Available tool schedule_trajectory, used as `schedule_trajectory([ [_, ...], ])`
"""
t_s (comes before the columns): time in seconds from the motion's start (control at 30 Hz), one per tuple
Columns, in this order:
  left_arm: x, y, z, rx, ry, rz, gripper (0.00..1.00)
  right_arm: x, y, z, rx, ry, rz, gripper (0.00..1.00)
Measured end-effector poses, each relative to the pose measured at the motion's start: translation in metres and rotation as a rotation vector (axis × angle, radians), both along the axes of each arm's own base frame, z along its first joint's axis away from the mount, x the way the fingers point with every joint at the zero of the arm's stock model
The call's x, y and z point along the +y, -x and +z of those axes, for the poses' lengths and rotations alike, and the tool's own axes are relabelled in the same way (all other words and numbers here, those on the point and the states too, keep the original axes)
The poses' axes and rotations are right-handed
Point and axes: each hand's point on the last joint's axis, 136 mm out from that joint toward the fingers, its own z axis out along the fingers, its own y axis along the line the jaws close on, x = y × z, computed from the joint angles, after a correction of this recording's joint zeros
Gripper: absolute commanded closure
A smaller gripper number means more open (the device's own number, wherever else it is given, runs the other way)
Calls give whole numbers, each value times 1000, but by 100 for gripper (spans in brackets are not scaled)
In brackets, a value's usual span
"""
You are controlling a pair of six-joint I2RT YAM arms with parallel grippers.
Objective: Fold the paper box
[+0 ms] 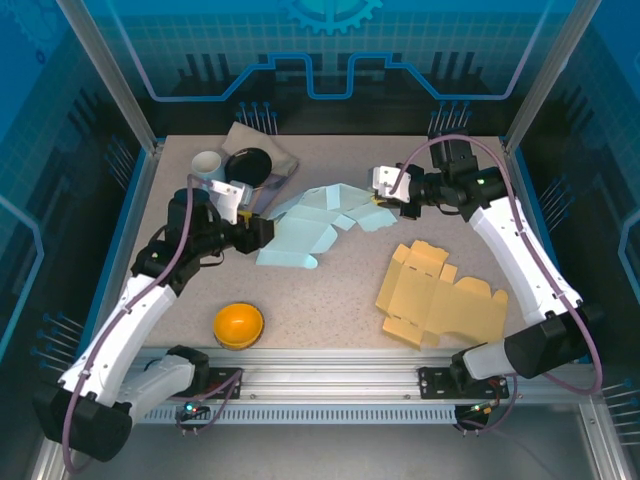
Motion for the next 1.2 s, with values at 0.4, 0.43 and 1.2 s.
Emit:
schedule_trajectory([
  [0.4, -20, 15, 17, -31, 83, -137, 43, 10, 17, 7, 42, -84, 93, 100],
  [0.43, -21, 15, 18, -37, 87, -142, 44, 11, 18, 8, 47, -91, 99, 100],
  [1.2, 28, 22, 23, -26, 96, 192, 45, 3, -5, 17, 11, 69, -67, 100],
])
